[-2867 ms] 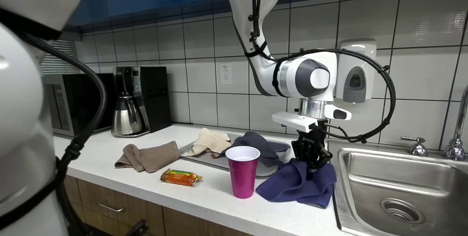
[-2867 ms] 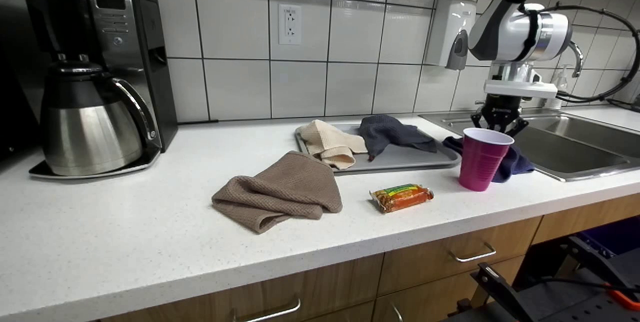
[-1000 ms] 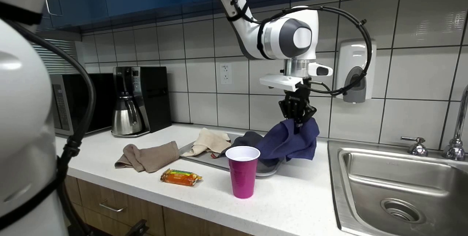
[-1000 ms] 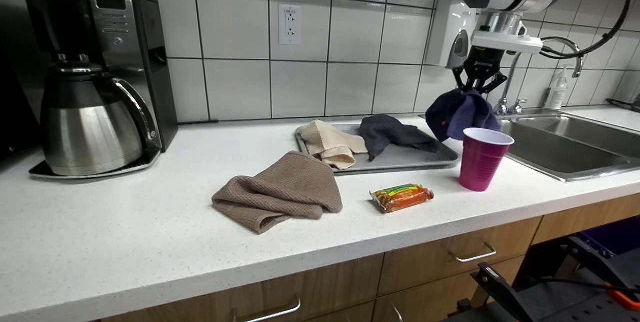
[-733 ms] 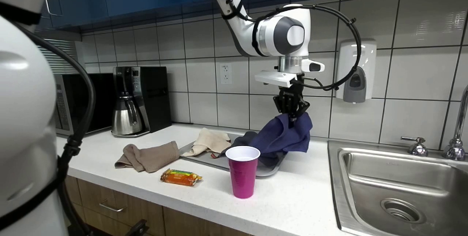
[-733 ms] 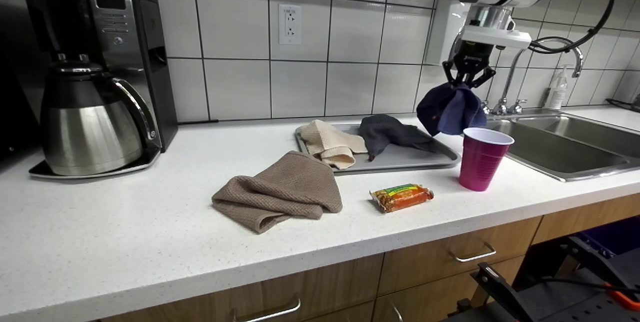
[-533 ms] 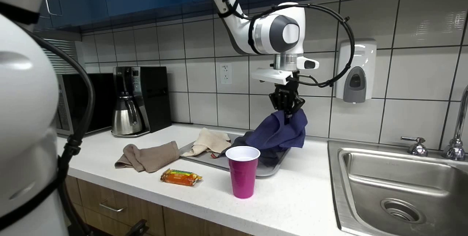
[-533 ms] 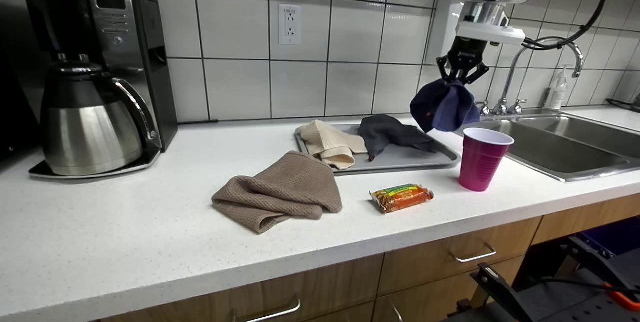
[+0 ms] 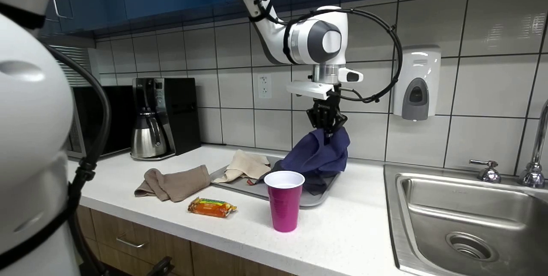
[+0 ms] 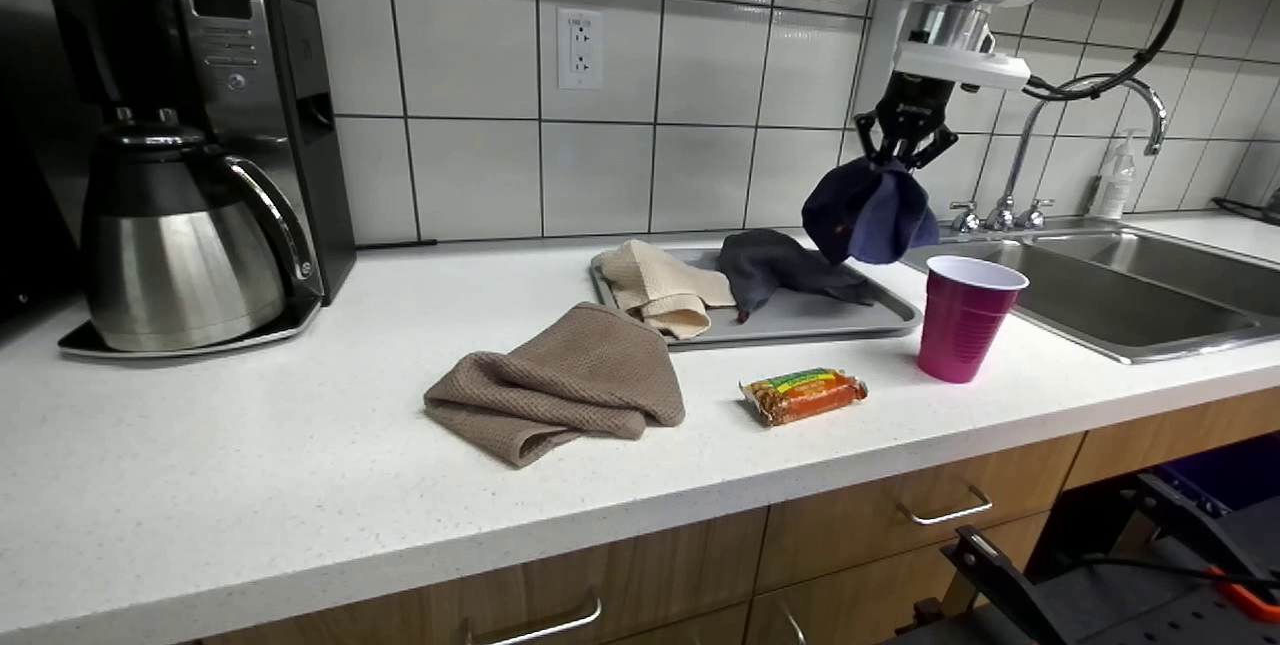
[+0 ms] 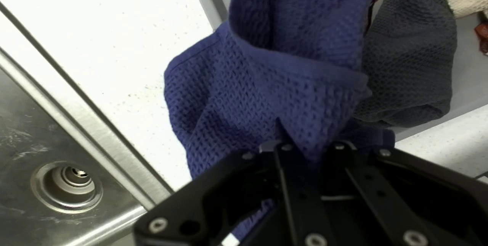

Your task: Put the towels on the tray.

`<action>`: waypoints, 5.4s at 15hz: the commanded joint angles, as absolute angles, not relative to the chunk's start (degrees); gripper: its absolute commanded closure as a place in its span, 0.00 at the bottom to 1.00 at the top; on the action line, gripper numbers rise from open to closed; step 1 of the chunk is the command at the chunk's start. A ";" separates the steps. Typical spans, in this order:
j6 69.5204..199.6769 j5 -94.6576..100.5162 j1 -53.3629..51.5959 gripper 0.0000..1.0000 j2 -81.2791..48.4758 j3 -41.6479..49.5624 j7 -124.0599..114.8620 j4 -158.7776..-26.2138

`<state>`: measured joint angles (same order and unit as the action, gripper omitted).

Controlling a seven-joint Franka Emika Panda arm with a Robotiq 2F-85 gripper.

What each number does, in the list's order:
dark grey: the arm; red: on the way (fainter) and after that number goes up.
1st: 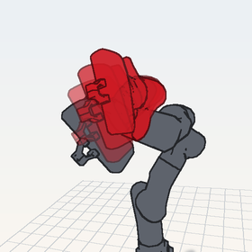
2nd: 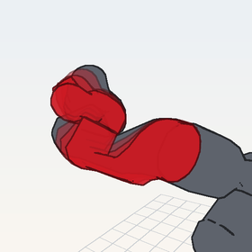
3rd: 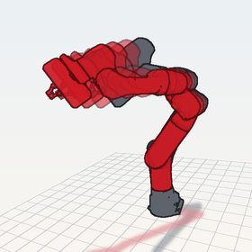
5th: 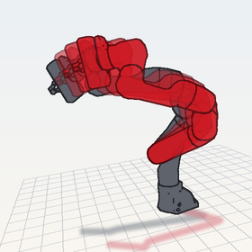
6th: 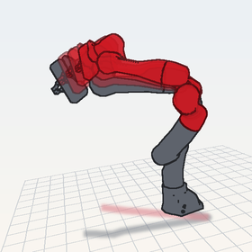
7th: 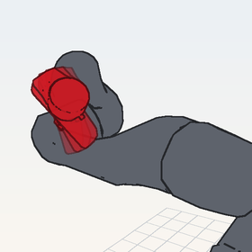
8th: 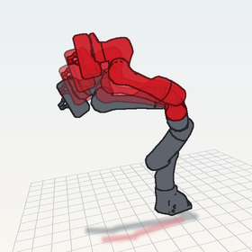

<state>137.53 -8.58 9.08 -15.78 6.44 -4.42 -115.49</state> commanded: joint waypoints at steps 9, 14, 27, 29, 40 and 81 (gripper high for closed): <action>138.57 -12.71 9.17 0.97 -22.33 4.18 -2.33 -113.30; 138.27 -11.76 8.33 0.97 -24.86 3.79 -3.06 -111.75; 138.08 -11.58 7.49 0.61 -26.26 3.17 -2.80 -112.98; 137.94 -11.44 7.36 0.47 -25.22 3.07 -2.63 -113.77; 138.11 -9.99 4.90 0.00 -17.64 2.44 -1.75 -119.24; 134.41 -3.73 -8.99 0.00 -14.07 -11.63 15.08 -122.60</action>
